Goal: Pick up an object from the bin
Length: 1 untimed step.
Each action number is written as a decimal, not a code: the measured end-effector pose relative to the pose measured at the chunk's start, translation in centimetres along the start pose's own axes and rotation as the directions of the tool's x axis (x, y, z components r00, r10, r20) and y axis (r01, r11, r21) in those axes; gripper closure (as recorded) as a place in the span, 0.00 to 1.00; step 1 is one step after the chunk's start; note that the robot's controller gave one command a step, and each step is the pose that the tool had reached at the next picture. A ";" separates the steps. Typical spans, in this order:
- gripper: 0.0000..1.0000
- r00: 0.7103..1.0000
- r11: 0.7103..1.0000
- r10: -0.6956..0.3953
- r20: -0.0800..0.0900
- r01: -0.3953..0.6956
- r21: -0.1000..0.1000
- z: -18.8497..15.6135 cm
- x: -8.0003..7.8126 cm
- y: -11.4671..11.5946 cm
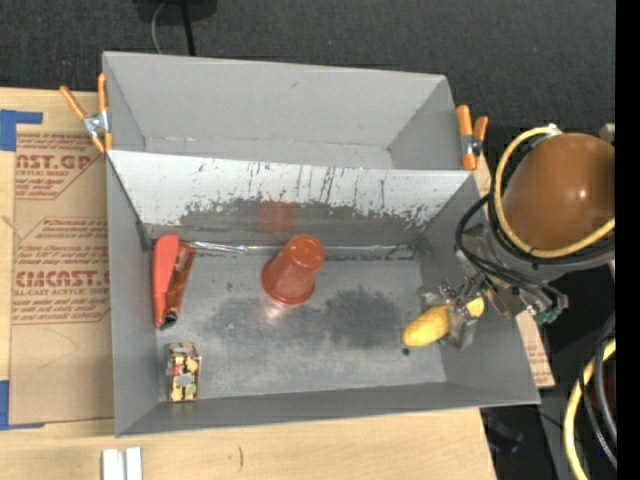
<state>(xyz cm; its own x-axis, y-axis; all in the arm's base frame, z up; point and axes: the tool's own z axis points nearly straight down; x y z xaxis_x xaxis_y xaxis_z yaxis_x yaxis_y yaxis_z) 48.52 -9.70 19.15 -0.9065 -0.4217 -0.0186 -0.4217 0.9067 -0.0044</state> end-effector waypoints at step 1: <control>1.00 1.000 1.000 0.017 -0.001 -0.017 -0.002 -4.8 0.3 0.1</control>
Offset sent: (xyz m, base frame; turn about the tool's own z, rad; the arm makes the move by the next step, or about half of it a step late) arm 0.0000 0.0205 0.1152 0.0412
